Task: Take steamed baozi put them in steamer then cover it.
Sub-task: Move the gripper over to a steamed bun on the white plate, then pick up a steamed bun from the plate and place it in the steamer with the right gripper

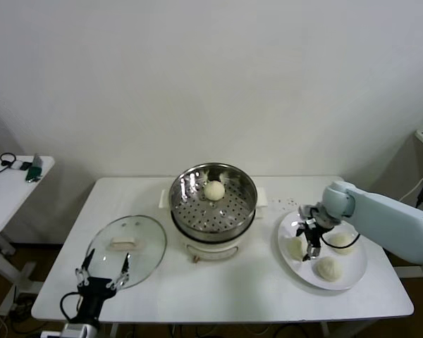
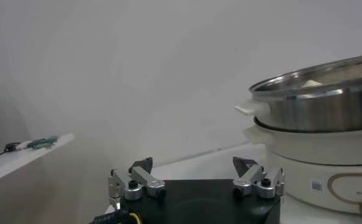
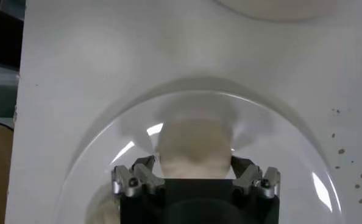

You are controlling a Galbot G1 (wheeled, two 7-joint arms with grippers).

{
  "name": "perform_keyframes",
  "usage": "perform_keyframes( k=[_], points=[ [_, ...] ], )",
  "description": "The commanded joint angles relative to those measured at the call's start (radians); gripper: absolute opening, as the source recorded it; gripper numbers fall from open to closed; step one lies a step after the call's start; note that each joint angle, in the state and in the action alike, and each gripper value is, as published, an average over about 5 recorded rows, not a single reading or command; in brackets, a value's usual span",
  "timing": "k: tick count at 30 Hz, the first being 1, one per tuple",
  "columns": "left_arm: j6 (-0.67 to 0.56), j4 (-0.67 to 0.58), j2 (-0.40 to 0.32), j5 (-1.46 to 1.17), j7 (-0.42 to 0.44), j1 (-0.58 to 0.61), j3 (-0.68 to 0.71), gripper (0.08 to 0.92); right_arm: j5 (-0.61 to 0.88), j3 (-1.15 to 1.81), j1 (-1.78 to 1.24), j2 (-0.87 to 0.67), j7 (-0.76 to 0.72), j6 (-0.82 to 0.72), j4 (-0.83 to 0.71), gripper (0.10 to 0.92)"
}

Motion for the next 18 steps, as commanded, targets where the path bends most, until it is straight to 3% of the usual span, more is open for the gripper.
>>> perform_keyframes(
  k=[1, 10, 18],
  points=[
    [0.000, -0.002, 0.000, 0.000, -0.001, 0.002, -0.001, 0.823, 0.000, 0.009, -0.009, 0.007, -0.002, 0.001, -0.011, 0.711],
    [-0.002, -0.007, -0.004, 0.000, -0.001, 0.005, 0.000, 0.823, 0.059, -0.004, 0.045, -0.016, 0.013, -0.012, 0.006, 0.673],
    [-0.003, -0.018, -0.004, 0.000, 0.000, 0.007, 0.007, 0.823, 0.291, -0.191, 0.366, -0.030, 0.018, -0.035, 0.018, 0.671]
  ],
)
